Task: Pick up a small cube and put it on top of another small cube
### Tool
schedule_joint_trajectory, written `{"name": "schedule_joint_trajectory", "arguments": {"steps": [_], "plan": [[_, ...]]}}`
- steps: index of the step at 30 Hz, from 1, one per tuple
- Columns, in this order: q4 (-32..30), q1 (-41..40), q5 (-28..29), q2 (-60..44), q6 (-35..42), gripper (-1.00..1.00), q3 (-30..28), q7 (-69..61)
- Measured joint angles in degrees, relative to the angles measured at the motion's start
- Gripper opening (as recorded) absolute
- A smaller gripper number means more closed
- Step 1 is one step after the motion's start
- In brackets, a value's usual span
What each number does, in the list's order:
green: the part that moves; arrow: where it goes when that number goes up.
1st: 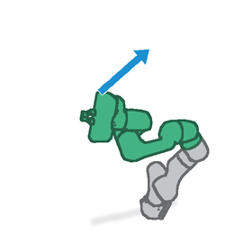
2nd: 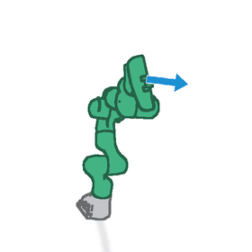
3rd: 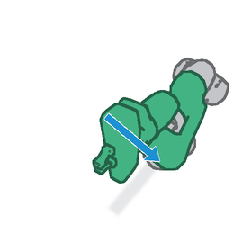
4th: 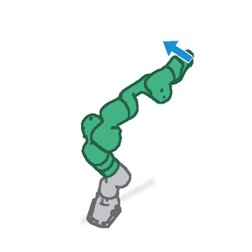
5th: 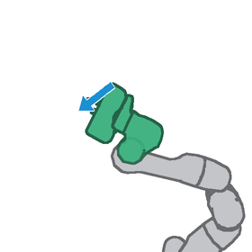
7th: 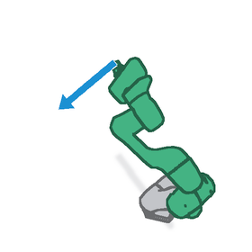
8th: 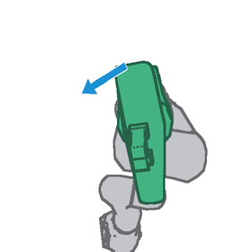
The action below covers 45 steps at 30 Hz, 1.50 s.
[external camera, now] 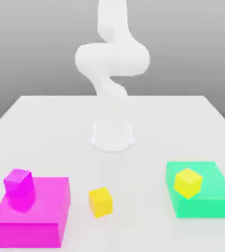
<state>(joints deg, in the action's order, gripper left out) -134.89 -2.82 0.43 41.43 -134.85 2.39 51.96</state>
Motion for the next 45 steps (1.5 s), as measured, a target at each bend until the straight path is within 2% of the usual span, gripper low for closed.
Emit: {"name": "schedule_joint_trajectory", "arguments": {"steps": [8, 17, 22, 26, 31, 32, 39, 45], "plan": [[-10.84, -9.18, 1.91, -16.11, -10.90, 0.00, 7.26, 22.16], [-22.58, -15.57, 3.16, -33.34, -22.67, 0.00, 10.98, 45.41], [-27.74, -15.97, 0.75, -42.02, -29.12, 0.00, 10.83, 54.11], [-27.08, -14.80, 4.62, -47.98, -33.89, 0.00, 8.64, 57.97], [-25.81, -9.45, 9.70, -55.55, -40.00, 0.00, 2.02, 61.72], [-25.65, -8.49, 10.16, -56.69, -40.94, -1.00, 0.93, 62.02], [-25.63, -8.38, 10.27, -56.80, -41.15, -1.00, 0.81, 62.12], [-26.99, -12.29, 4.06, -48.70, -34.65, -1.00, 6.31, 57.65]]}}
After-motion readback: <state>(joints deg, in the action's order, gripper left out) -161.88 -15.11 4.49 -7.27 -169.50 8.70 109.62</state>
